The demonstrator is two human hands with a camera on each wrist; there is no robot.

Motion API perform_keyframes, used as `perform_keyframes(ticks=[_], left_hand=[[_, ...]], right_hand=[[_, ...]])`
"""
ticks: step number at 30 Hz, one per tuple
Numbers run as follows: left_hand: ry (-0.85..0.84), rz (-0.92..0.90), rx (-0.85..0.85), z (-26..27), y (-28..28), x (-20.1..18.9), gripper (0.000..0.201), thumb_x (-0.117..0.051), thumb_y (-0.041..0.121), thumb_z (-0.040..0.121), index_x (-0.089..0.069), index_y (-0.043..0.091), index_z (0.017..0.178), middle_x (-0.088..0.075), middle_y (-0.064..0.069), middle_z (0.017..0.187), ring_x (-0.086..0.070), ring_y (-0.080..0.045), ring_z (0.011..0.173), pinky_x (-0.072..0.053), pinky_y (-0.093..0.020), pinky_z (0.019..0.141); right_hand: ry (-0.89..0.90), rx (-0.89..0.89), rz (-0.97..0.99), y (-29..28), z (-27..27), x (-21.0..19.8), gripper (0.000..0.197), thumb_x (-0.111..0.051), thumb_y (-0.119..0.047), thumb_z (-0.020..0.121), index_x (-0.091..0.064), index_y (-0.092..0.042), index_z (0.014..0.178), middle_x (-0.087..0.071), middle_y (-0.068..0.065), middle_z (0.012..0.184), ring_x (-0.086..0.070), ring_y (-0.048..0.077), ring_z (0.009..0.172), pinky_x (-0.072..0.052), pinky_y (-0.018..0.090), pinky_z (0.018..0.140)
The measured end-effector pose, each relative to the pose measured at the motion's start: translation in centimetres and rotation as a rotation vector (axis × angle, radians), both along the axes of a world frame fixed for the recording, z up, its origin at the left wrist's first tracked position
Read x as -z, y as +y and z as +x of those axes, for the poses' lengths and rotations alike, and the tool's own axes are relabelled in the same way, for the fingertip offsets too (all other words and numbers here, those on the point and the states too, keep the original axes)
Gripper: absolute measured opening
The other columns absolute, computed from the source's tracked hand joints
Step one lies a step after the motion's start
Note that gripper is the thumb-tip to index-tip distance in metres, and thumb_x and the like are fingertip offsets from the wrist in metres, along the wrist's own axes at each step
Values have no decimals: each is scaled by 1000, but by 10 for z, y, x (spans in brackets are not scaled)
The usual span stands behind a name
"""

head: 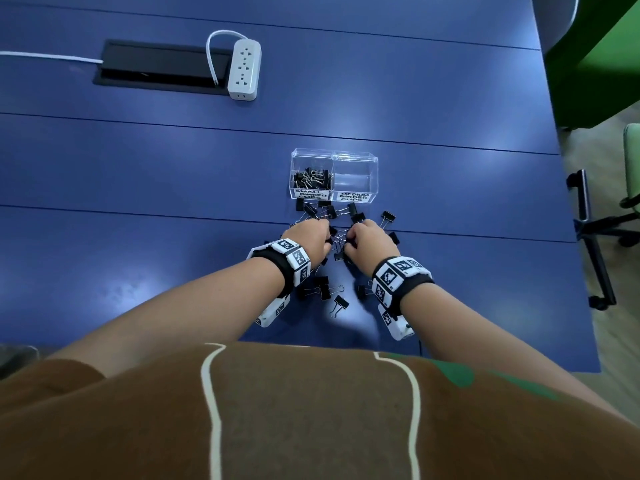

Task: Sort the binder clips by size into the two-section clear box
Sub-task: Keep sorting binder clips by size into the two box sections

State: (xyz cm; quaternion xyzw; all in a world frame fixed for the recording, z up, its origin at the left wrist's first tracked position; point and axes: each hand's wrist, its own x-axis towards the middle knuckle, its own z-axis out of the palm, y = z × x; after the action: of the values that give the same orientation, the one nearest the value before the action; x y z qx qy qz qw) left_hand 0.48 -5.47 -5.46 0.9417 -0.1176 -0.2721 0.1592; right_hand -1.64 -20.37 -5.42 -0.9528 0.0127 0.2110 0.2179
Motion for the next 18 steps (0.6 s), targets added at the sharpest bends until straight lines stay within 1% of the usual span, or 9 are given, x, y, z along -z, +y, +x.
perform_keyframes(ticks=[2,5,7,9,10,12,14,15,18], left_hand=[[-1,-60,-25,-2,0,-3,19,-53,27,91,-54,14,105,-62,-6,110,-57,-28,100,-51,-41,84],[-61,-166,-92,2,-1,-16,18,-51,27,91,-55,11,98,-61,-7,100,-58,-28,90,-47,-37,75],[-112,-231,-147,12,-1,-29,17,-49,25,92,-54,9,95,-58,-7,98,-56,-27,85,-45,-35,72],[-151,-270,-194,30,2,-40,13,-48,22,92,-51,10,90,-55,-6,97,-53,-24,81,-44,-34,70],[-164,-265,-211,42,4,-44,10,-48,21,93,-49,11,89,-54,-6,97,-52,-22,80,-42,-32,69],[-191,-229,-230,65,9,-48,6,-49,19,92,-47,14,88,-53,-7,100,-53,-25,84,-40,-32,71],[-192,-179,-224,83,14,-47,5,-50,17,91,-51,12,91,-54,-11,105,-56,-31,93,-43,-34,78],[-179,-155,-211,88,16,-46,9,-51,17,91,-54,9,96,-55,-13,109,-56,-33,96,-45,-35,82],[-141,-135,-177,93,19,-43,20,-52,17,91,-55,7,109,-54,-15,117,-57,-33,101,-47,-37,88]], right_hand=[[6,-2,-7,1,-1,0,21,-56,-24,86,-58,-10,102,-51,8,111,-57,29,92,-51,39,81],[4,17,59,0,-1,1,10,-59,-18,81,-52,-14,87,-50,6,102,-55,26,86,-50,40,81],[-10,42,119,-2,-2,-1,8,-59,-14,79,-51,-13,81,-52,3,92,-53,24,81,-48,34,75],[-28,121,200,-6,-1,-6,7,-60,-12,78,-54,-12,82,-55,1,82,-52,19,74,-43,25,65],[-40,165,246,-9,1,-9,7,-60,-12,79,-55,-11,83,-57,-1,78,-52,17,71,-43,22,63],[-72,251,328,-13,8,-17,5,-60,-12,81,-58,-12,85,-58,-3,76,-53,13,71,-44,18,65],[-92,316,385,-16,22,-24,5,-58,-13,84,-61,-12,88,-59,-4,78,-54,13,73,-50,23,71],[-99,331,391,-16,30,-28,7,-56,-14,85,-62,-12,89,-61,-2,81,-55,13,74,-52,27,73],[-120,336,376,-14,58,-39,15,-52,-18,89,-64,-11,93,-63,1,85,-55,15,73,-50,30,71]])
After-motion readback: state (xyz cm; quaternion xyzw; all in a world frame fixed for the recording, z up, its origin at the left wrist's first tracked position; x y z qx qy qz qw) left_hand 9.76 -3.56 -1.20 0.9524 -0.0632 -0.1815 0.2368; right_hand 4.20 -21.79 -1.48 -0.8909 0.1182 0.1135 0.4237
